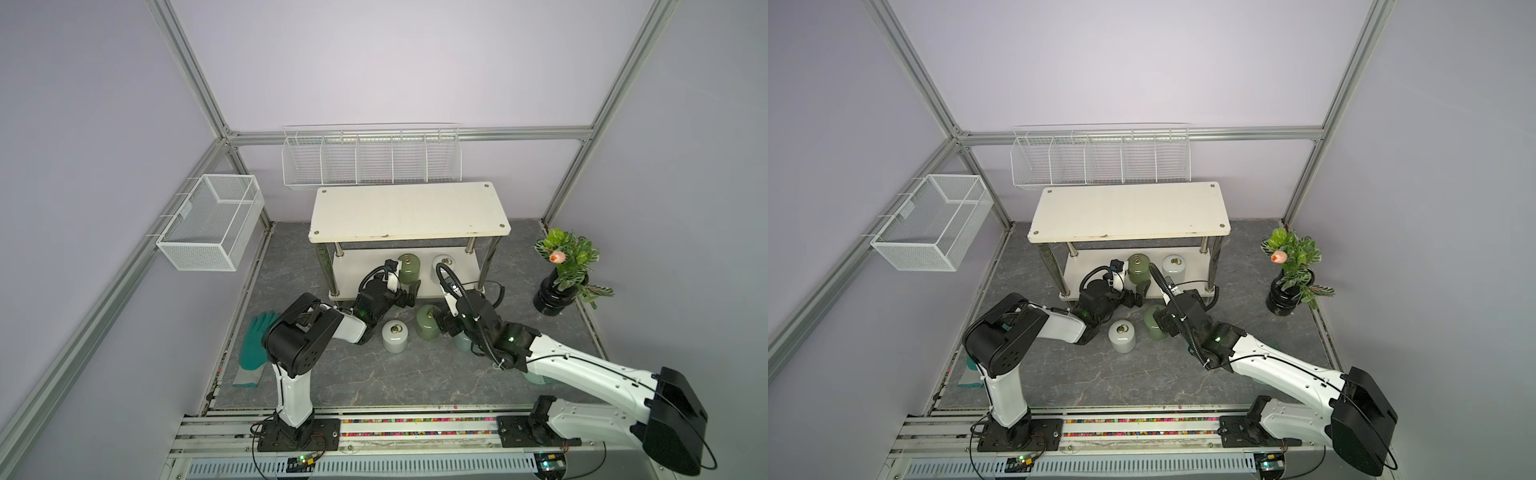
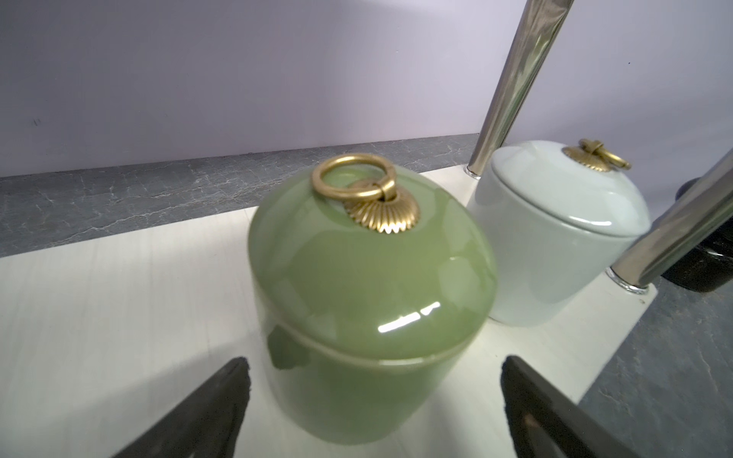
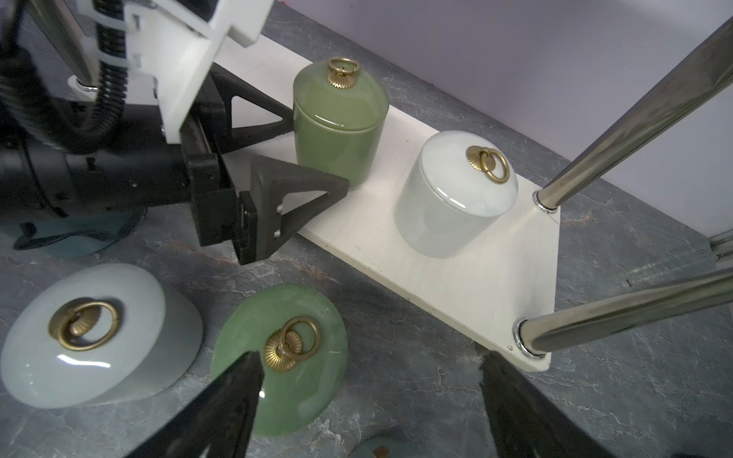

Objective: Remove the tea canisters from the shelf
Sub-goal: Pick up the tea canister from the shelf.

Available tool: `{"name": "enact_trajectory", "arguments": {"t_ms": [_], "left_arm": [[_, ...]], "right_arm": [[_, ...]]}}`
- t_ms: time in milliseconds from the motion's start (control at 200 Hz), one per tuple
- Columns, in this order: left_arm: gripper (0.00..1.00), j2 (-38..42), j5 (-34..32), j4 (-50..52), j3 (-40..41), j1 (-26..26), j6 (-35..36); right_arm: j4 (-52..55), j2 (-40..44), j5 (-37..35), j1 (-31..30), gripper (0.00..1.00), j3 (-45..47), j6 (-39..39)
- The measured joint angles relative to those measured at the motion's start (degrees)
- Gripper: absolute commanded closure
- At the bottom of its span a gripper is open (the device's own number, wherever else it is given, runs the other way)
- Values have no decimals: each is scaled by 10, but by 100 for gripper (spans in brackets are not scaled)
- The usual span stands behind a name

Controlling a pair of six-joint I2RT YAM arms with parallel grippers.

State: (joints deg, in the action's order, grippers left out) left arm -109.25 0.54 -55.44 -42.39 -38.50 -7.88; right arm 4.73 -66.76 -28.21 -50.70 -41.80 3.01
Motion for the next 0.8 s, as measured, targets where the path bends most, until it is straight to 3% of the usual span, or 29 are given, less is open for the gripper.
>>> {"name": "enact_trajectory", "arguments": {"t_ms": [800], "left_arm": [[0, -61, 23, -13, -76, 3, -42]], "right_arm": [[1, -20, 9, 4, 11, -3, 2]]}}
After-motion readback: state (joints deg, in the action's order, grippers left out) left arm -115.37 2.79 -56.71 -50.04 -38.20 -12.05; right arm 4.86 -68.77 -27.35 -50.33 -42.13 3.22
